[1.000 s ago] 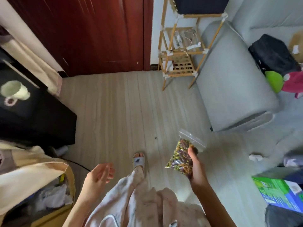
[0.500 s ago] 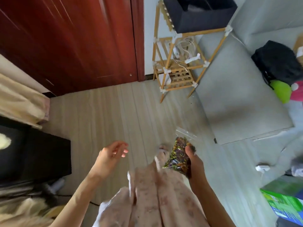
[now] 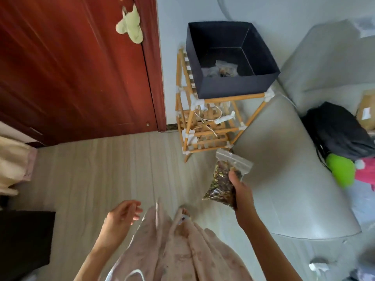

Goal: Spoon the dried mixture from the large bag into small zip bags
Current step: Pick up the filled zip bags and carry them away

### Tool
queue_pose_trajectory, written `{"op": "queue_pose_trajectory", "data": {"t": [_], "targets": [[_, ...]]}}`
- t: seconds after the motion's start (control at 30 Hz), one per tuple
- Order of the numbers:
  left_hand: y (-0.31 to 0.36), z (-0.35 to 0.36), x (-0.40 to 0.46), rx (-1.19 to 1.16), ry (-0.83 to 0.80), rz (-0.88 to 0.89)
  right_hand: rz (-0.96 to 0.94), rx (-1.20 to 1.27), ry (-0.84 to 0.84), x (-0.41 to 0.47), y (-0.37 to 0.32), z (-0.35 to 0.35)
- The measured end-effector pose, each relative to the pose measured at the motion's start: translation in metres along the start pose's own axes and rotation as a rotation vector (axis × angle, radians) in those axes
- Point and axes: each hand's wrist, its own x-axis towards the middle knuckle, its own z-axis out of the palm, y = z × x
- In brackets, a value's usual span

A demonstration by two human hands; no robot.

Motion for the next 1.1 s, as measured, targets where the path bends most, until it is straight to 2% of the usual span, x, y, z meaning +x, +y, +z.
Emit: {"op": "queue_pose_trajectory", "data": {"t": [0.43,0.57,0.67,0.8,0.9,1.0,1.1], "targets": [[0.134,0.083,0.158,0.015,-0.065,0.097,-0.146,-0.076,-0.094,0.138,-0.164,-0.004],[0.196,0.105,0.212,-0.032,-0.024,0.198,-0.265,-0.088,-0.139,0.18,-0.237,0.004],[0.245,0.116,0.246,-0.093,0.03,0.289,-0.344,-0.13,-0.109,0.213,-0.29,0.011],[0.303,0.131,0.286,-0.11,0.055,0.333,-0.335,-0.208,-0.095,0.262,-0.334,0.018],[0.332,0.143,0.309,-0.074,0.075,0.347,-0.312,-0.344,-0.083,0.299,-0.347,0.024],[0.345,0.156,0.326,0.01,0.143,0.361,-0.244,-0.625,-0.064,0.335,-0.348,0.028],[0.342,0.167,0.331,-0.01,0.218,0.312,-0.138,-0.832,-0.094,0.357,-0.341,0.029]]}}
